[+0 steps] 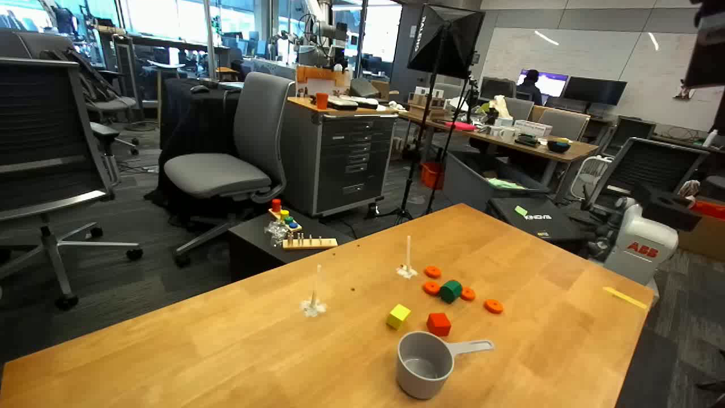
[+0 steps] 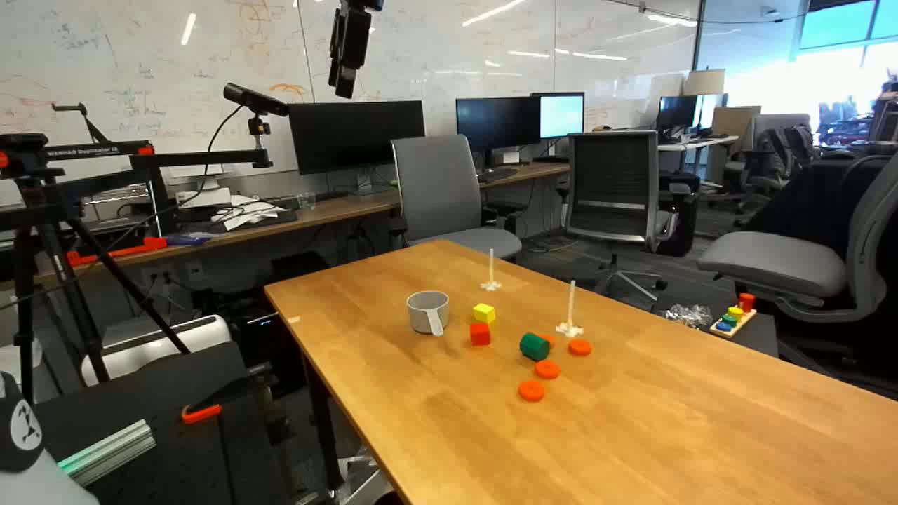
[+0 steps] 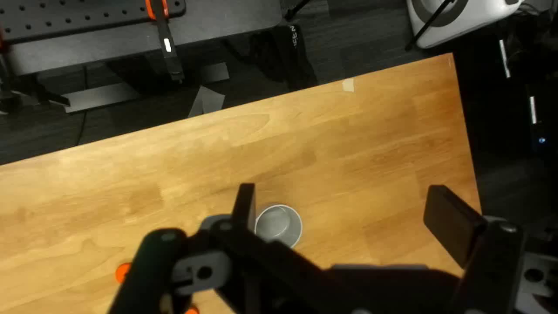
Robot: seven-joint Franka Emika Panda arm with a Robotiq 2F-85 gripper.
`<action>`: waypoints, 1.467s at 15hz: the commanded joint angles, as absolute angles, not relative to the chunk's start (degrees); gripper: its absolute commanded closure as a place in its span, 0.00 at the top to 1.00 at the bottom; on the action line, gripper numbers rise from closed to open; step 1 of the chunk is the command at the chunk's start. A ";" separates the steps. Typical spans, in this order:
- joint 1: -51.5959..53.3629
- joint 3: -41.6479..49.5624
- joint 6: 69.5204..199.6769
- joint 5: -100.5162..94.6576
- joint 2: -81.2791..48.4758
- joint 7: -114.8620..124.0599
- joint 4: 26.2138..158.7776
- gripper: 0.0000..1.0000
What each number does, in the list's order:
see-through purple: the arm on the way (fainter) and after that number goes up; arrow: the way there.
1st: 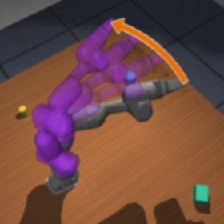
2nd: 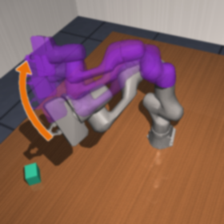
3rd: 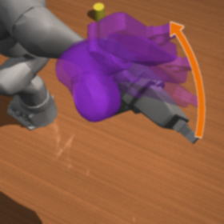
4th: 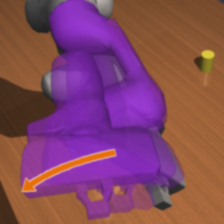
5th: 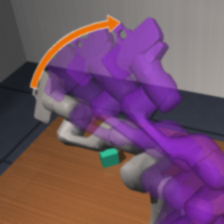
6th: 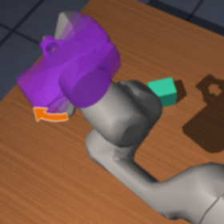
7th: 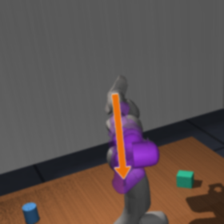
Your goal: Place the green block, yellow block and then the orange block in the grey measuring cup
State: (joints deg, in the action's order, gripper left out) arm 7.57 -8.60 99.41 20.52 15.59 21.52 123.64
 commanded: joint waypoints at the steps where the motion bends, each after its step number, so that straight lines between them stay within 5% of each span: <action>1: 7.14 -8.96 99.29 20.59 15.59 21.45 123.38 1.00; 22: 4.33 -8.12 103.39 13.46 6.86 22.66 115.07 1.00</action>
